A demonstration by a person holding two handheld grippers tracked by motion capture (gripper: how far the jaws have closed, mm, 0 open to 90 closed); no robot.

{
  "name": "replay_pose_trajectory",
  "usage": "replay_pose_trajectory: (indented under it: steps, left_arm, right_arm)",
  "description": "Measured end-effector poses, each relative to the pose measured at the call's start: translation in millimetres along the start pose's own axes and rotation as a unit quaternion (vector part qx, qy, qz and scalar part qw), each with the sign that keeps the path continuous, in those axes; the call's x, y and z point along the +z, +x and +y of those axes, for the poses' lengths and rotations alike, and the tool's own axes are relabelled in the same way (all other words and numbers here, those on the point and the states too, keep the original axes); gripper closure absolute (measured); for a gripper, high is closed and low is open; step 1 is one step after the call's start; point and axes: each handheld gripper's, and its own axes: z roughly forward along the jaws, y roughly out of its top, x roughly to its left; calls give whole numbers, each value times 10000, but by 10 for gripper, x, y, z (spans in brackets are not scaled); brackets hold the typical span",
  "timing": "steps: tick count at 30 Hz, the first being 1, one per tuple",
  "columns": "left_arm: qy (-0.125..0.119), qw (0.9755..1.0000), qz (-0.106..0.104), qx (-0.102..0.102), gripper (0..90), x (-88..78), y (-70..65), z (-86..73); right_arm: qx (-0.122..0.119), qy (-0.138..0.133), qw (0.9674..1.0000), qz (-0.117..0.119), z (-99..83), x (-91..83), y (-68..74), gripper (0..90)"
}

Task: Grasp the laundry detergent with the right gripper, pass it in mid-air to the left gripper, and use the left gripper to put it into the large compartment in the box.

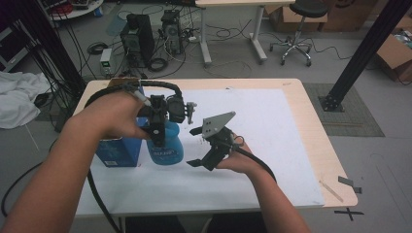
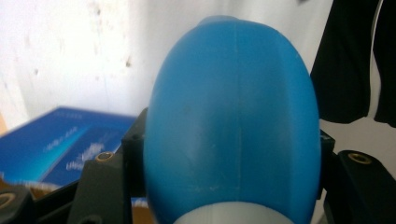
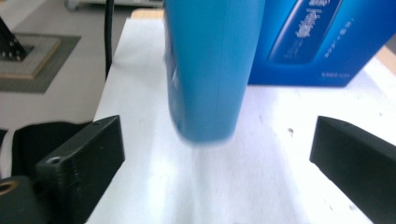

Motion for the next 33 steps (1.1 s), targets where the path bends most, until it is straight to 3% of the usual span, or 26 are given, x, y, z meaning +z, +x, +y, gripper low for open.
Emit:
replay_pose_trajectory:
  steps: [4,5,10,11,12,13,16,21,22,23,24,25,26,27,28,29,30,31,32,33]
  left_arm:
    - [43,9999,-28,-157,395,-73,53,-67]
    - [48,9995,-58,-295,395,-128,92,-117]
    - [58,9981,-169,-595,394,-246,184,-219]
    - [50,9975,-195,-683,394,-273,203,-246]
    - [68,9969,-221,-752,394,-303,228,-270]
    - [69,9950,-276,-957,394,-357,276,-326]
    - [87,9908,-372,-1294,394,-430,358,-415]
    - [177,9803,-478,-1910,393,-557,494,-576]
    - [176,9778,-484,-2032,393,-579,517,-610]
    - [176,9778,-484,-2032,393,-579,517,-610]
    - [150,9715,-613,-2283,394,-618,586,-704]
    - [124,9677,-719,-2414,393,-634,634,-762]
    - [124,9677,-719,-2414,394,-634,634,-762]
    - [69,9623,-824,-2591,394,-648,683,-834]
    - [64,9599,-869,-2666,394,-656,710,-874]
    - [61,9548,-895,-2835,394,-667,729,-917]
    - [84,9451,-928,-3132,394,-697,772,-1003]
    - [84,9451,-928,-3132,394,-697,772,-1003]
    - [108,9342,-917,-3445,394,-737,803,-1073]
    - [108,9342,-917,-3445,393,-737,803,-1073]
  right_arm:
    - [-42,265,9996,2,41,-90,-14,0]
    - [-63,470,9989,21,70,-147,-28,0]
    - [-164,959,9952,60,115,-234,-50,0]
    - [-164,959,9952,60,115,-234,-50,0]
    - [-199,1199,9925,94,118,-265,-67,0]
    - [-199,1318,9910,106,116,-277,-74,0]
    - [-250,1722,9846,176,112,-310,-96,0]
    - [-409,2554,9657,237,140,-341,-115,0]
    - [-433,2661,9626,263,157,-358,-112,0]
    - [-433,2661,9626,263,157,-358,-112,0]
    - [-481,2769,9593,277,191,-393,-116,0]
    - [-505,2811,9579,281,206,-410,-122,0]
    - [-505,2811,9579,281,206,-410,-122,0]
    - [-498,2812,9579,307,216,-424,-132,0]
    - [-489,2810,9579,333,222,-437,-146,0]
    - [-507,2842,9568,342,224,-442,-150,0]
    - [-564,2928,9539,357,229,-453,-156,0]
    - [-564,2928,9539,357,229,-453,-156,0]
    - [-612,3000,9512,377,233,-466,-156,0]
    - [-635,3038,9498,383,234,-472,-157,0]
